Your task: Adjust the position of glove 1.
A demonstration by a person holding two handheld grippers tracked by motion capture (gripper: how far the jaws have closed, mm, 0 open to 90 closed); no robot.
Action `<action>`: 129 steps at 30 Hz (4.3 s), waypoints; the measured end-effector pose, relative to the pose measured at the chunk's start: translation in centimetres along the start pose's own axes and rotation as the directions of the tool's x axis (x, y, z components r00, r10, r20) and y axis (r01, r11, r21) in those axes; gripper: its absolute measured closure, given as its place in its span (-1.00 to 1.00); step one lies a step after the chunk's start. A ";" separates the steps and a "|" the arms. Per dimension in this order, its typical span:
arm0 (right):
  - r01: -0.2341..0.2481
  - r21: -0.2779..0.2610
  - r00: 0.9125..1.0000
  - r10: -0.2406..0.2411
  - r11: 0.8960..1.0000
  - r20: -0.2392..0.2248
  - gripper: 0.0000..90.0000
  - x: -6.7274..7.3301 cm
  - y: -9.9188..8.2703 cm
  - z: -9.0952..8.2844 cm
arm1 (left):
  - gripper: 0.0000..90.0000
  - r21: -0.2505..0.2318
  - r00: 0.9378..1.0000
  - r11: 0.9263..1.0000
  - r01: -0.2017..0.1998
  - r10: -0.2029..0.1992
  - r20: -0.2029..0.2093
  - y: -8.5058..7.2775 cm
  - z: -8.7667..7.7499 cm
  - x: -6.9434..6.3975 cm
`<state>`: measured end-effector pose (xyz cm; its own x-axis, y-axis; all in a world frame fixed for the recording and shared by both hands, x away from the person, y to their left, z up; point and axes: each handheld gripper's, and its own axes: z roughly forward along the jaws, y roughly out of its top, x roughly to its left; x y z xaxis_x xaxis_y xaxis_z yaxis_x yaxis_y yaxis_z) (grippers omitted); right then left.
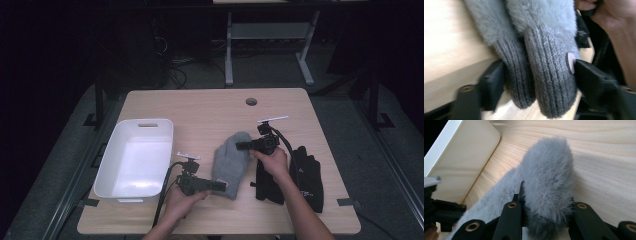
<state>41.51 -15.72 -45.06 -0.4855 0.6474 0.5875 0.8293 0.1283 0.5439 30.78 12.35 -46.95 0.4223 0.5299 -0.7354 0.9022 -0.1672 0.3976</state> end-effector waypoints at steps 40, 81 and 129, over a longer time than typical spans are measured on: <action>0.071 -0.080 0.996 -0.075 0.994 -0.042 0.60 5.3 3.6 -4.7 | 0.07 -0.063 0.984 0.982 -0.177 0.174 -0.049 1.7 -5.1 -4.7; 0.159 -0.090 0.975 -0.171 0.983 -0.141 0.61 14.4 10.2 -2.3 | 0.07 -0.179 0.977 0.962 -0.207 0.192 -0.096 1.7 -15.3 -4.8; 0.172 -0.037 0.940 -0.176 0.984 -0.293 0.62 20.4 13.1 7.0 | 0.06 -0.246 0.978 0.959 -0.141 0.096 -0.187 -1.3 -23.7 -0.4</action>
<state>44.42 4.43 -30.13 -0.6831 0.3661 0.6319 0.7222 0.2099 0.6591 27.38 32.09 -34.17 0.4830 0.6576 -0.5782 0.7840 -0.0308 0.6200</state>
